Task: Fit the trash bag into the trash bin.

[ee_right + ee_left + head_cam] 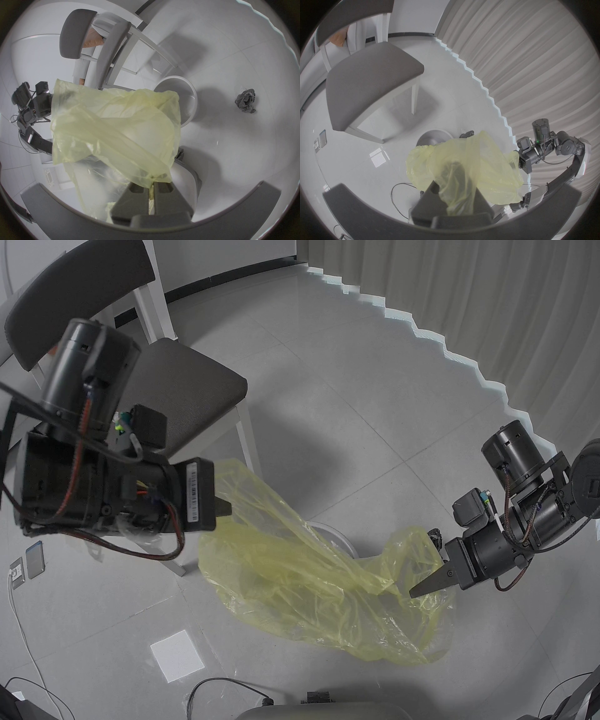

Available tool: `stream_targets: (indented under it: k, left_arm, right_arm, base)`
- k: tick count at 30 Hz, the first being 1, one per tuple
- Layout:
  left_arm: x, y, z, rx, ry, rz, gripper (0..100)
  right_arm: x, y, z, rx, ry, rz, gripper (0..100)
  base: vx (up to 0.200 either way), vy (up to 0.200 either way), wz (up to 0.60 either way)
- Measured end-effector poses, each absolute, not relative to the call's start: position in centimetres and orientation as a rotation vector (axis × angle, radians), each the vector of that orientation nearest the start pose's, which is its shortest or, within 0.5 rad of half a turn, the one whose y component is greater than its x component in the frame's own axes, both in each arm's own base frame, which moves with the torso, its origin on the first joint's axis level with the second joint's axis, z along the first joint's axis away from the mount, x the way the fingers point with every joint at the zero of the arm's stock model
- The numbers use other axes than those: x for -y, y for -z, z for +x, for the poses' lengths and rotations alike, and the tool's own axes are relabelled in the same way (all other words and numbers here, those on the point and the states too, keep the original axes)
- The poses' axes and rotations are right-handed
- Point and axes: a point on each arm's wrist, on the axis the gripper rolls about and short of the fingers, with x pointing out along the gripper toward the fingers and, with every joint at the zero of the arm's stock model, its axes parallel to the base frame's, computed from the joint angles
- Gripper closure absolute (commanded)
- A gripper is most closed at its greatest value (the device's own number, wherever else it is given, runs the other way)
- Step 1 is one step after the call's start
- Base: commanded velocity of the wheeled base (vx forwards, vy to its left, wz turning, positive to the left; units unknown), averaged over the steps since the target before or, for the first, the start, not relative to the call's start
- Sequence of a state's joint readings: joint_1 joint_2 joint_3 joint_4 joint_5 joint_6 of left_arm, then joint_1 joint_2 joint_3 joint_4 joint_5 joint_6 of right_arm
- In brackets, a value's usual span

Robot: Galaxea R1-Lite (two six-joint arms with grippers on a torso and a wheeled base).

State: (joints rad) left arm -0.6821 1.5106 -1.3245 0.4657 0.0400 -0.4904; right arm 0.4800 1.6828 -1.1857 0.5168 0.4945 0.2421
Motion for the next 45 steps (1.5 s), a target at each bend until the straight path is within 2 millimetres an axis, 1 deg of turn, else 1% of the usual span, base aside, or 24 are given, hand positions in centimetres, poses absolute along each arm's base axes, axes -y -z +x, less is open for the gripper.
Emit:
stream_targets:
  k: [4, 9, 14, 18, 21, 25, 32, 35, 39, 42, 45]
  left_arm:
    - [16.3, -26.9, 20.9, -0.789, 0.425, -0.283, 100]
    - [16.7, -24.9, 22.9, -0.867, 0.403, -0.318, 100]
    - [17.1, -23.4, 24.1, -0.921, 0.389, -0.318, 100]
    - [16.8, -22.6, 24.9, -0.957, 0.391, -0.332, 100]
    - [16.3, -22.6, 25.1, -0.963, 0.378, -0.337, 100]
    - [15.7, -22.3, 25.0, -0.972, 0.367, -0.339, 100]
    - [14.2, -20.2, 24.4, -1.051, 0.332, -0.344, 100]
    - [13.9, -19.8, 24.3, -1.066, 0.327, -0.346, 100]
    - [14.0, -20.1, 24.6, -1.037, 0.329, -0.361, 100]
    - [14.5, -20.3, 25.1, -1.005, 0.334, -0.369, 100]
    - [15.0, -20.3, 25.8, -0.969, 0.343, -0.379, 100]
  right_arm:
    - [-13.7, -19.3, 24.2, -1.159, -0.755, 0.202, 100]
    - [-13.7, -18.4, 24.7, -1.184, -0.749, 0.190, 100]
    - [-13.9, -17.5, 25.2, -1.210, -0.741, 0.186, 100]
    - [-14.1, -17.0, 25.5, -1.231, -0.735, 0.185, 100]
    - [-14.4, -16.5, 25.6, -1.246, -0.732, 0.182, 100]
    - [-14.9, -16.1, 25.7, -1.264, -0.736, 0.175, 100]
    - [-16.4, -15.4, 26.3, -1.288, -0.746, 0.165, 100]
    - [-16.9, -15.1, 26.7, -1.293, -0.754, 0.154, 100]
    - [-17.3, -14.5, 27.9, -1.287, -0.753, 0.150, 100]
    - [-16.9, -14.3, 29.5, -1.262, -0.748, 0.146, 100]
    - [-16.4, -14.0, 30.6, -1.242, -0.749, 0.133, 100]
  base:
    - [0.000, 0.000, 0.00]
    - [0.000, 0.000, 0.00]
    - [0.000, 0.000, 0.00]
    - [0.000, 0.000, 0.00]
    - [0.000, 0.000, 0.00]
    - [0.000, 0.000, 0.00]
    - [0.000, 0.000, 0.00]
    - [0.000, 0.000, 0.00]
    - [0.000, 0.000, 0.00]
    - [0.000, 0.000, 0.00]
    - [0.000, 0.000, 0.00]
